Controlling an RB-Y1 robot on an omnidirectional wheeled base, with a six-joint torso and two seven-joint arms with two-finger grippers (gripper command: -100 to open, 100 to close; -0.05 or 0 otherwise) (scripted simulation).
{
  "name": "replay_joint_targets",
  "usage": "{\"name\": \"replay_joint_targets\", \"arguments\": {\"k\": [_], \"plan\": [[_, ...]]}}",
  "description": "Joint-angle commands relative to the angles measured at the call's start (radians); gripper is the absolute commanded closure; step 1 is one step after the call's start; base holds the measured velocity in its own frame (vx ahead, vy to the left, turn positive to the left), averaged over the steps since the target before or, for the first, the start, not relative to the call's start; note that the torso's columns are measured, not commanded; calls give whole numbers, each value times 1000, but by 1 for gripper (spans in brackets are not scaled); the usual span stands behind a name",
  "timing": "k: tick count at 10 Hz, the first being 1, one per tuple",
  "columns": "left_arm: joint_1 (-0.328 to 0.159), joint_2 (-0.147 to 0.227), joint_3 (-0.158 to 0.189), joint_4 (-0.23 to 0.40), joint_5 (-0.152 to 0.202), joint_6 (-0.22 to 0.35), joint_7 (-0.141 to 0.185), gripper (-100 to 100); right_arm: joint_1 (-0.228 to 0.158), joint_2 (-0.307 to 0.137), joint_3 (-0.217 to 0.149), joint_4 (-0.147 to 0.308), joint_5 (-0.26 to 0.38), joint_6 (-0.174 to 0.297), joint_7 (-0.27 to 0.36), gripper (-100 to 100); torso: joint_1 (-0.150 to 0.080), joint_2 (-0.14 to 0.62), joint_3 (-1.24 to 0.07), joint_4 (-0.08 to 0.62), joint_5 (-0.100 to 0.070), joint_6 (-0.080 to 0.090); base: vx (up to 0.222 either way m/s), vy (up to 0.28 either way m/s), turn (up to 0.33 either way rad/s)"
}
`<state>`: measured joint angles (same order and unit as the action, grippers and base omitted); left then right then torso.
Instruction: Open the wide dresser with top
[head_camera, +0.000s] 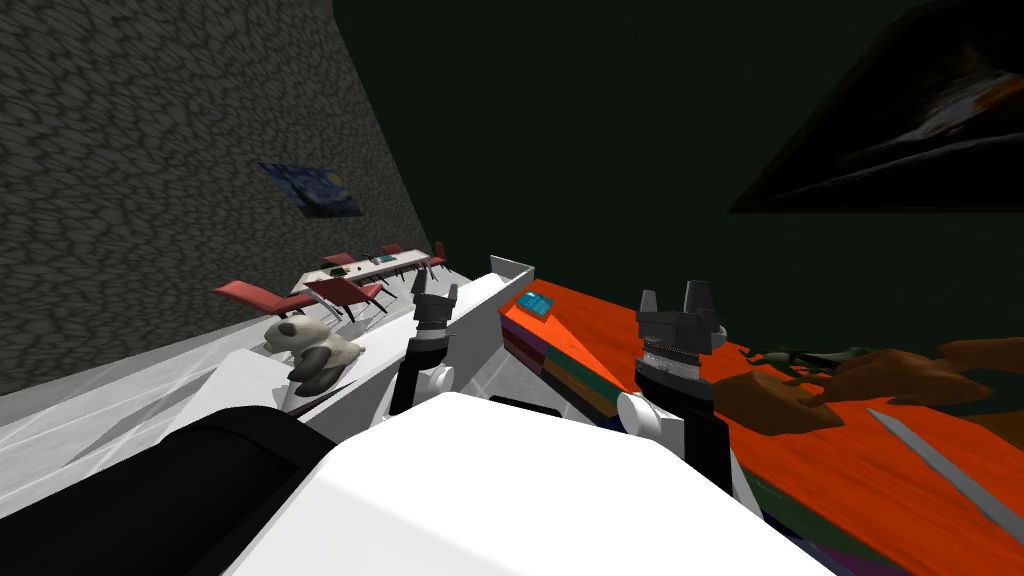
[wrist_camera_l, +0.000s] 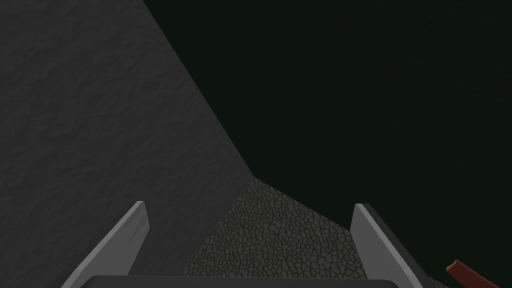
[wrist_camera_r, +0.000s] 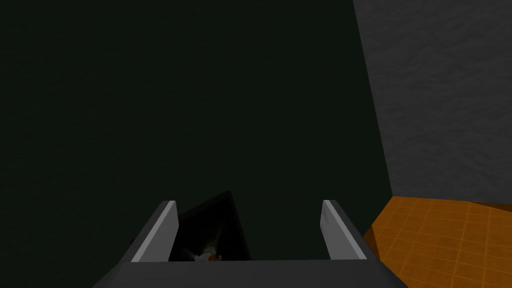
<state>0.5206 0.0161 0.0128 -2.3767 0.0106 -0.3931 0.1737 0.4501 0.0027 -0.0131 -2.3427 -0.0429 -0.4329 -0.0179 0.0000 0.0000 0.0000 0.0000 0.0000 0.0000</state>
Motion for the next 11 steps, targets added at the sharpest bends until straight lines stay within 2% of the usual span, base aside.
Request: {"name": "replay_joint_targets", "arguments": {"k": [1,9,10,11], "plan": [[0,0,0,0,0,0,0,0,0,0,0,0,0,0,0,0,0,40,-82,41,0,0,0,0,0],[0,0,0,0,0,0,0,0,0,0,0,0,0,0,0,0,0,618,-1234,617,0,0,0,0,0],[0,0,0,0,0,0,0,0,-8,-46,12,29,22,36,5,-100,0,691,-1382,691,0,0,-2,19,207],[0,0,0,0,0,0,0,0,-13,-64,19,48,37,59,9,-100,1,725,-1451,724,0,-1,-14,34,180]]}}
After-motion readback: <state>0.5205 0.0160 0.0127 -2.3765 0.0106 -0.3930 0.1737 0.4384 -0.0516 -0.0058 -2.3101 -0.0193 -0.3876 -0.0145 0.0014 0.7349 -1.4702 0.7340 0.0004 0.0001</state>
